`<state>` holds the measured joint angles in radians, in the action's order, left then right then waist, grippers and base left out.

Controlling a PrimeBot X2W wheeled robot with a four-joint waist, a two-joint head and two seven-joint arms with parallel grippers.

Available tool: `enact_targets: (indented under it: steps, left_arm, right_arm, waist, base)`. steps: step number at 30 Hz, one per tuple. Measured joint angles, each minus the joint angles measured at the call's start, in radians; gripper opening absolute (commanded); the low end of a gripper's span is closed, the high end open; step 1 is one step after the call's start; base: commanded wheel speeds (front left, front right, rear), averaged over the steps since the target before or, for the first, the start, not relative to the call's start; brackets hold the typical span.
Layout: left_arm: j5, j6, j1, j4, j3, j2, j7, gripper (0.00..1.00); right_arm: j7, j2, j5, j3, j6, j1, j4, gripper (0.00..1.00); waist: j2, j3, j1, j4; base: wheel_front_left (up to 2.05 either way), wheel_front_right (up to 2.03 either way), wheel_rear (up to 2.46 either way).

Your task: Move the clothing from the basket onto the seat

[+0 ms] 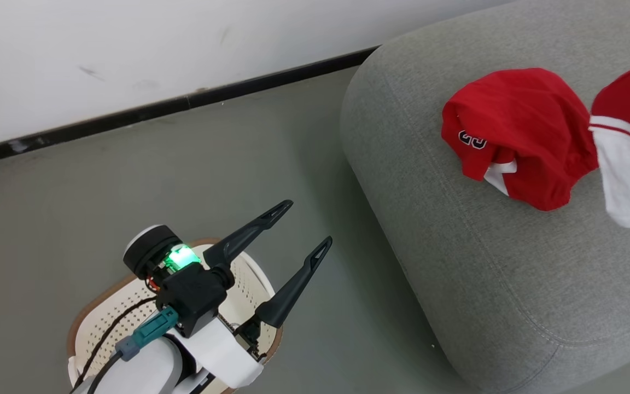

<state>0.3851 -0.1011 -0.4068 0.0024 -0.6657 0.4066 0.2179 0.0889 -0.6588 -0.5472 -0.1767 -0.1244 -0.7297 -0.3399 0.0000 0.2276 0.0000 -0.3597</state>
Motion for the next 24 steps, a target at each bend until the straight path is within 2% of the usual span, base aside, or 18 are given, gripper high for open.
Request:
enact_targets:
  steps: [5, 14, 24]
  left_arm:
    - [-0.012, 0.000, -0.022, -0.023, 0.001, 0.007, -0.007, 1.00]
    - [-0.021, 0.000, -0.065, -0.047, -0.002, 0.009, -0.017, 1.00]
    - [-0.035, -0.002, -0.102, -0.052, -0.011, 0.008, -0.026, 1.00]
  right_arm:
    - [-0.012, 0.008, -0.005, -0.008, 0.000, -0.009, -0.079, 0.00]
    - [-0.057, 0.101, -0.014, 0.046, 0.000, 0.023, -0.177, 0.00]
    - [-0.102, 0.175, -0.014, 0.054, 0.000, 0.099, -0.267, 0.00]
  waist:
    - [0.0000, 0.036, 0.0000, 0.019]
    - [0.0000, 0.097, 0.0000, 0.053]
    - [0.0000, 0.145, 0.0000, 0.074]
  base:
    - [0.00, 0.00, 0.00]
    - [0.00, 0.00, 0.00]
    - [0.00, 0.00, 0.00]
